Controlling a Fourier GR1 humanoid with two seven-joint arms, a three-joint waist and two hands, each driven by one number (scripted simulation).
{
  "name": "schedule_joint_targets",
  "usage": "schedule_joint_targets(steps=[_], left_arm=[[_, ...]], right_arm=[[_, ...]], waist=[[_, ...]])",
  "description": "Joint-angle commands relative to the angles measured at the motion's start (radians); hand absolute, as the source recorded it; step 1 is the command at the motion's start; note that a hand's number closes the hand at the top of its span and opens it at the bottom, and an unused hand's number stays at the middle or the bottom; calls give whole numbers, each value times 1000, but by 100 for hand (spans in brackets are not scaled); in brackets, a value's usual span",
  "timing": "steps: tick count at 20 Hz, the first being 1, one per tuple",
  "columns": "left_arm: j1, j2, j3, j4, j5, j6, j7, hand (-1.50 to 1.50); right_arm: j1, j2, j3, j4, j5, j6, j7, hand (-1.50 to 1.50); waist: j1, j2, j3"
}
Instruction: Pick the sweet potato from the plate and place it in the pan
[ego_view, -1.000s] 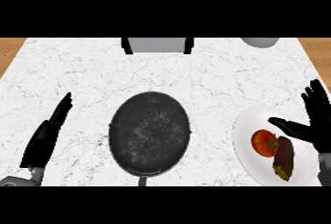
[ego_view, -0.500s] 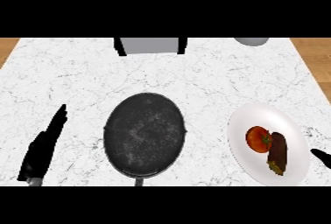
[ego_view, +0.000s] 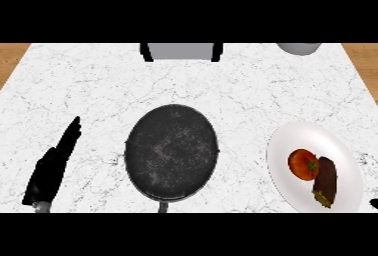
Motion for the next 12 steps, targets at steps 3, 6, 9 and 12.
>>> schedule_joint_targets(steps=[3,6,9,12], left_arm=[[-4,-4,-2,-13,6,-31,15,0],[-28,7,7,-44,-7,-30,59,0],[-10,-12,5,-4,-20,-32,20,0],[-3,-37,-28,-79,-37,-10,68,0]], right_arm=[[-121,-191,-5,-233,-70,174,364,-150],[-212,-203,46,-260,-52,206,522,-150],[-300,-196,69,-231,-96,270,595,-150],[-372,-165,94,-166,-151,323,616,-150]], waist=[[23,3,5],[33,5,7],[38,7,8],[48,7,9]])
